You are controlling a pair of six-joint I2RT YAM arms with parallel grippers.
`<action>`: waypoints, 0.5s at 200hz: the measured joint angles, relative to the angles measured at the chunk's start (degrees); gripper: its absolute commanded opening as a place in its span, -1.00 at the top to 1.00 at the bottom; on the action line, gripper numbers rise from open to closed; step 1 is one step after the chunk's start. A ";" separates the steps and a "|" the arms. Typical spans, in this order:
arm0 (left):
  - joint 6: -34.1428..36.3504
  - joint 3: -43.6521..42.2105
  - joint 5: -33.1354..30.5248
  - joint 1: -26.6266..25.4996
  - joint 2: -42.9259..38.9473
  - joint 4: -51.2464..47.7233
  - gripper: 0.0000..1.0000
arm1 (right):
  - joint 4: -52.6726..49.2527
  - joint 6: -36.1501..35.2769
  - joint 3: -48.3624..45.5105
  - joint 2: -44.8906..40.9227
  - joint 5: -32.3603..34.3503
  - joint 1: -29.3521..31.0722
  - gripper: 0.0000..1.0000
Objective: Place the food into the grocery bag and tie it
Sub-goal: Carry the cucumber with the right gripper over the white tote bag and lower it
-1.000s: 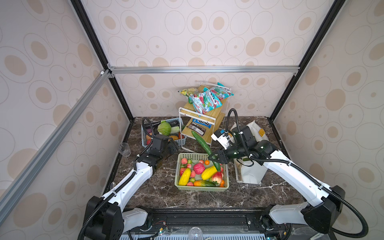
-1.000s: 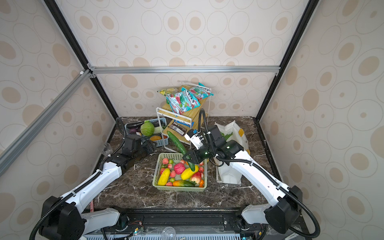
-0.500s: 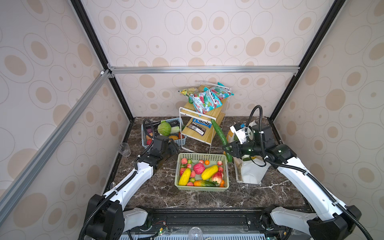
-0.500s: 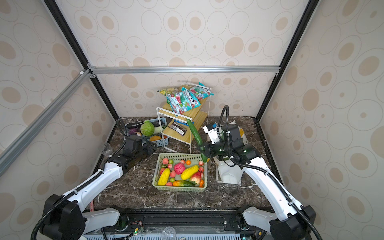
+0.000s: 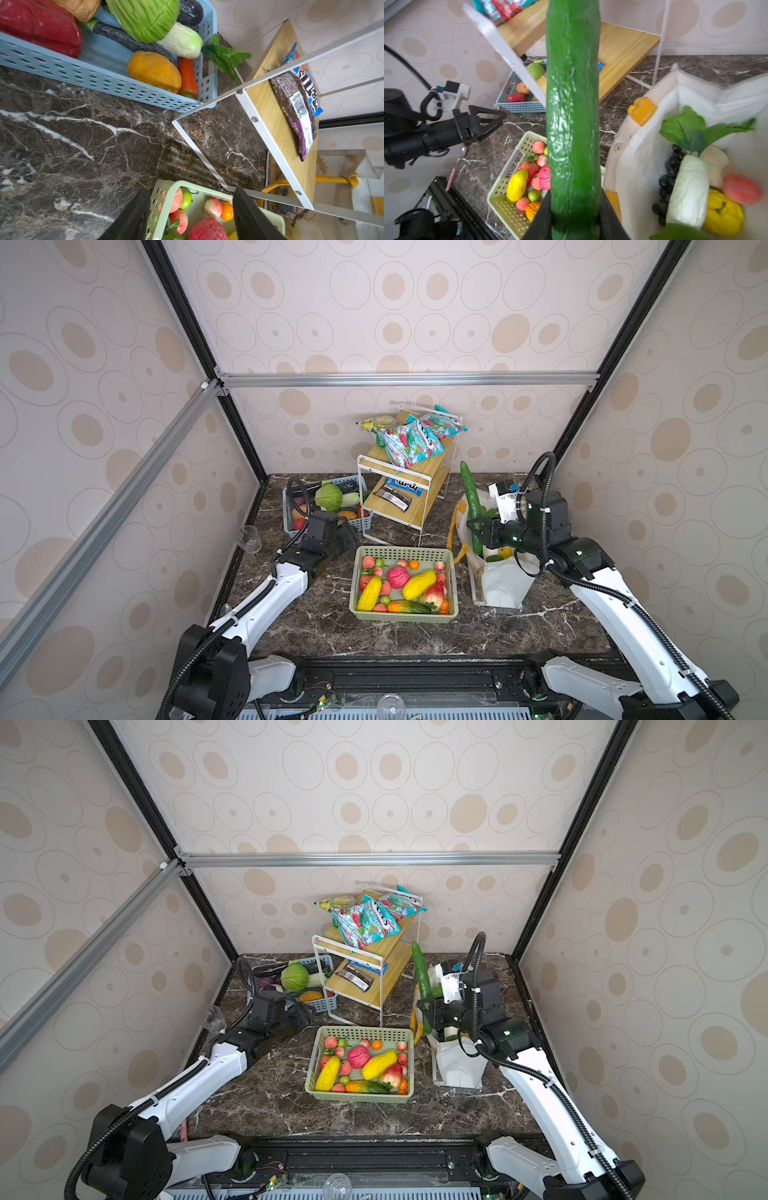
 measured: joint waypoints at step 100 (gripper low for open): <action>0.28 0.00 -0.02 0.07 0.00 0.00 -0.27 | -0.72 3.34 -0.33 7.67 11.04 -5.75 0.57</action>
